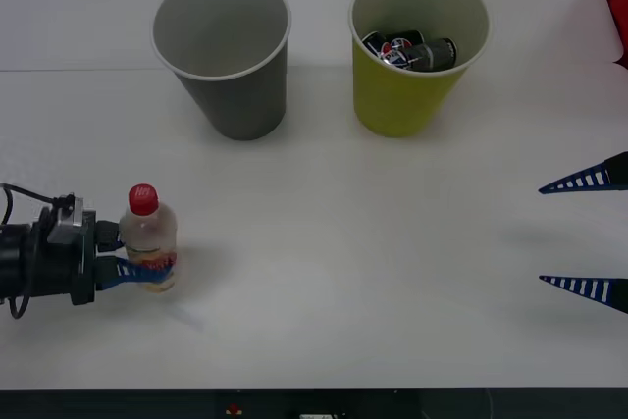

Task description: Put the can into the green bin and the plastic bottle into the gray bin

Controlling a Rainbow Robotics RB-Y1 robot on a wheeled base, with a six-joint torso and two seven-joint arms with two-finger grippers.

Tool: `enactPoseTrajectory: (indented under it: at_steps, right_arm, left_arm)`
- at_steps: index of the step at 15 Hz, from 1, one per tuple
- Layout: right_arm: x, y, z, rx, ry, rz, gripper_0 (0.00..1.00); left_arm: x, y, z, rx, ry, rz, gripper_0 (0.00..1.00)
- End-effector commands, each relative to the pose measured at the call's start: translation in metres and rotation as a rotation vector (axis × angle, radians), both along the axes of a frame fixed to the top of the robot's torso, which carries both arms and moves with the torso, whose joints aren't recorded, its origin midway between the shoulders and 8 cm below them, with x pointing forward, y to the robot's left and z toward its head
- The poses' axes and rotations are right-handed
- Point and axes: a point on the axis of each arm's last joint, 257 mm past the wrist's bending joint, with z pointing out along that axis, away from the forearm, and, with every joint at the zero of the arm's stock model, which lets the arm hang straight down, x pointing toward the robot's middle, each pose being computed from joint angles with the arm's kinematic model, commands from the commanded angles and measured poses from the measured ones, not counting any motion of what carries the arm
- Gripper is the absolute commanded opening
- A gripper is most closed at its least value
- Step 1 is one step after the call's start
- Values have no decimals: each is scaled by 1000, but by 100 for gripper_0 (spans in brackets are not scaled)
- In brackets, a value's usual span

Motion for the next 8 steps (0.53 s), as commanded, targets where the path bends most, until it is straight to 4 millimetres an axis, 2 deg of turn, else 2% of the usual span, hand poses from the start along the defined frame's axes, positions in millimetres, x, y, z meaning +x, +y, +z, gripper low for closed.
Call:
enactPoseTrajectory:
  at_steps: [1, 8]
  right_arm:
    - [0, 0, 0, 0, 0, 0, 100]
    - [0, 0, 0, 0, 0, 0, 100]
  left_arm:
    - [-2, -9, 21, 24, 54, 19, 0]
    - [7, -21, 82, 139, 120, 141, 0]
